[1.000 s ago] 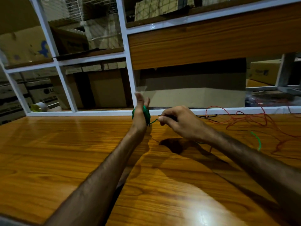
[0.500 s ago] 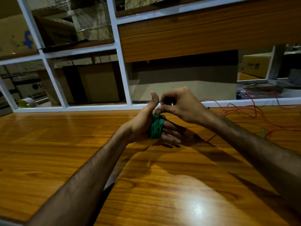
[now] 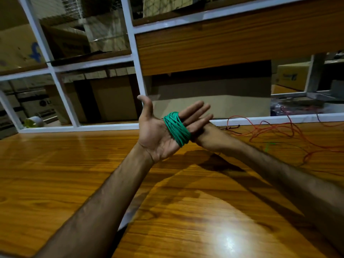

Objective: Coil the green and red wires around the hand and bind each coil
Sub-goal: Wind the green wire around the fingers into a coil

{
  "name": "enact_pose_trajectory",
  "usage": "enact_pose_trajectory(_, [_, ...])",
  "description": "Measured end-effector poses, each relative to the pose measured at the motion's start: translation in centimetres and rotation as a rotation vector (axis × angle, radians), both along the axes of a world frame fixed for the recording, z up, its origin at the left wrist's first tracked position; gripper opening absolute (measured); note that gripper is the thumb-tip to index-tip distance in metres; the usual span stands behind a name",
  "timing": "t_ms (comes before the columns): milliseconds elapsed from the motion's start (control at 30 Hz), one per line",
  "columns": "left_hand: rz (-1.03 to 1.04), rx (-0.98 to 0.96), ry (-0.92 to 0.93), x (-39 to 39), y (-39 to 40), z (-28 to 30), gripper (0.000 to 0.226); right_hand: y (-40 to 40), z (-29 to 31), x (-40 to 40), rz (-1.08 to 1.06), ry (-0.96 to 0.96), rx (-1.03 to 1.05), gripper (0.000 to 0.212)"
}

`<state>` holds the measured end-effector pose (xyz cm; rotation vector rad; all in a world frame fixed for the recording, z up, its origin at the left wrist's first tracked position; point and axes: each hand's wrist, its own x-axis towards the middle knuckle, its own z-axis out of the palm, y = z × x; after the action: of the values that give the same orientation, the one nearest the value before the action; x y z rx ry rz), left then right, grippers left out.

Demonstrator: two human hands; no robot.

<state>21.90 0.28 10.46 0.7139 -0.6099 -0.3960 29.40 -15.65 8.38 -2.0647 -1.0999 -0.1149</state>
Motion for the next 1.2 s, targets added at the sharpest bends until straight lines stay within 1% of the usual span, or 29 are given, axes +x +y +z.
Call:
enact_pose_trajectory(67, [0.202,-0.107,0.059,0.5,0.5,0.1,0.138,0.8,-0.3,-0.1,0.019,0.06,-0.018,0.024])
enact_pose_trajectory(133, [0.462,-0.181,0.112,1.2,1.5,0.1,0.13,1.2,-0.5,-0.4,0.031,0.058,-0.048,0.034])
enact_pose_trajectory(167, [0.588,-0.19,0.118,1.5,1.9,0.1,0.127,1.3,-0.5,-0.5,0.044,0.039,-0.05,0.038])
enact_pose_trajectory(233, [0.799,-0.162,0.101,2.0,2.7,0.0,0.121,1.7,-0.4,-1.0,0.056,-0.043,-0.059,0.037])
enact_pose_trajectory(300, [0.957,-0.097,0.078,2.7,3.4,-0.2,0.115,2.1,-0.5,-1.0,0.053,-0.087,-0.059,0.034])
enact_pose_trajectory(400, [1.171,0.081,0.05,3.4,3.5,-0.9,0.104,2.2,-0.3,-0.9,0.051,-0.118,-0.069,0.028])
enact_pose_trajectory(467, [1.268,0.187,0.034,3.5,3.2,-1.5,0.097,2.4,-0.1,-1.0,0.064,-0.127,-0.106,0.025])
enact_pose_trajectory(533, [1.329,0.284,0.002,3.3,2.8,-2.0,0.102,2.7,-0.1,-1.2,0.075,-0.13,-0.151,0.021])
enact_pose_trajectory(567, [1.342,0.341,-0.022,3.3,2.8,-2.1,0.111,2.8,-0.1,-1.3,0.082,-0.136,-0.16,0.02])
enact_pose_trajectory(633, [1.306,0.464,-0.062,3.3,2.9,-2.2,0.141,2.7,0.3,-1.5,0.077,-0.156,-0.153,0.018])
enact_pose_trajectory(667, [1.237,0.534,-0.065,3.4,3.2,-2.3,0.154,2.5,0.8,-1.7,0.067,-0.183,-0.14,0.017])
enact_pose_trajectory(700, [1.124,0.593,-0.068,3.1,3.1,-2.1,0.159,2.3,1.2,-1.6,0.046,-0.226,-0.127,0.016])
enact_pose_trajectory(733, [1.007,0.659,-0.057,3.1,3.2,-2.3,0.157,1.9,1.7,-1.6,0.024,-0.278,-0.115,0.014])
enact_pose_trajectory(767, [0.888,0.723,-0.053,3.0,3.1,-2.3,0.149,1.6,2.0,-1.4,0.003,-0.325,-0.107,0.012])
enact_pose_trajectory(833, [0.736,0.856,-0.031,2.7,2.8,-2.3,0.127,0.8,2.5,-0.7,-0.028,-0.387,-0.103,0.014])
enact_pose_trajectory(867, [0.656,0.887,-0.013,2.7,2.7,-2.4,0.126,0.4,2.6,-0.4,-0.041,-0.404,-0.101,0.015])
enact_pose_trajectory(933, [0.459,0.87,0.031,2.4,2.8,-2.5,0.133,-0.2,2.8,0.2,-0.05,-0.415,-0.068,0.019])
enact_pose_trajectory(1000, [0.291,0.806,0.063,1.9,2.7,-2.3,0.132,-0.6,3.0,0.4,-0.039,-0.41,-0.02,0.02])
enact_pose_trajectory(1067, [0.186,0.709,0.093,1.2,2.3,-1.9,0.129,-0.8,3.1,0.6,-0.024,-0.4,0.023,0.016])
enact_pose_trajectory(1133, [0.059,0.564,0.117,0.6,1.8,-1.4,0.131,-0.9,3.0,0.7,-0.007,-0.354,0.053,0.012])
enact_pose_trajectory(1200, [0.032,0.474,0.143,0.4,1.6,-1.2,0.133,-0.8,2.9,0.9,0.002,-0.304,0.076,0.014])
